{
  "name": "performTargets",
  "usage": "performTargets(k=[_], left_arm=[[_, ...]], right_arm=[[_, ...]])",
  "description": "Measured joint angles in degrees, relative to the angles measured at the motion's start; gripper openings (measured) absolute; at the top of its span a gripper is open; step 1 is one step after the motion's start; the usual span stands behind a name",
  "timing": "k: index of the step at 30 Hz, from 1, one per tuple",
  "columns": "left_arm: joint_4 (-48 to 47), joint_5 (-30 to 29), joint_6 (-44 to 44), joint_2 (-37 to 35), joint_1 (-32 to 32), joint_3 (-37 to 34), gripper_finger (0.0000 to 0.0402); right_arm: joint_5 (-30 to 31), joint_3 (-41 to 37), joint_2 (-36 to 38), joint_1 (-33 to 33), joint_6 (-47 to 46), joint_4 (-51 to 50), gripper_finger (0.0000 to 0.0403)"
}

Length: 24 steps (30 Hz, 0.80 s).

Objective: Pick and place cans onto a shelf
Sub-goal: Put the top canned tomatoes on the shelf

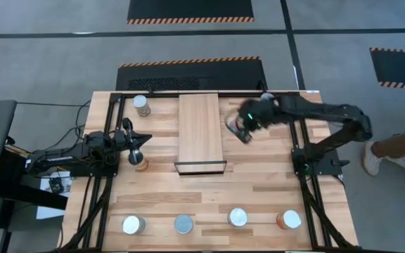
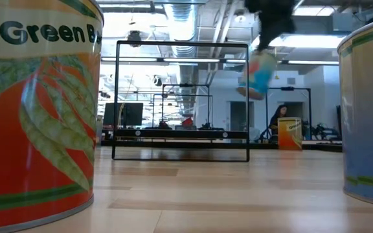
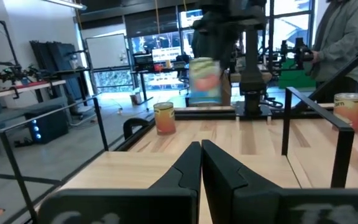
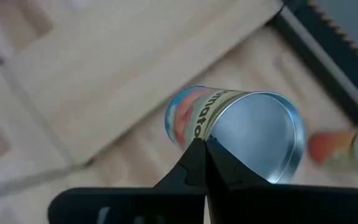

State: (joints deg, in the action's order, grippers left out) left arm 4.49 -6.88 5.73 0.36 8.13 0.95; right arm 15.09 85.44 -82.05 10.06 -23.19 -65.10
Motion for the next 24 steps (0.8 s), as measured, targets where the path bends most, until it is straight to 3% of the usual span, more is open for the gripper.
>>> performTargets(k=[10, 17, 24], left_arm=[[0.5, 0.0, -0.3, 0.0, 0.0, 0.0, 0.0004], [0.5, 0.0, -0.3, 0.0, 0.0, 0.0, 0.0004], [0.5, 0.0, -0.6, 0.0, 0.0, 0.0, 0.0004]], right_arm=[[-3.3, 23.0, -23.0, 13.3, 12.4, 0.6, 0.001], [-4.9, 32.2, -34.5, 16.0, 14.5, -1.8, 0.0009], [-4.0, 37.7, -40.5, 16.4, 13.6, -3.5, 0.001]])
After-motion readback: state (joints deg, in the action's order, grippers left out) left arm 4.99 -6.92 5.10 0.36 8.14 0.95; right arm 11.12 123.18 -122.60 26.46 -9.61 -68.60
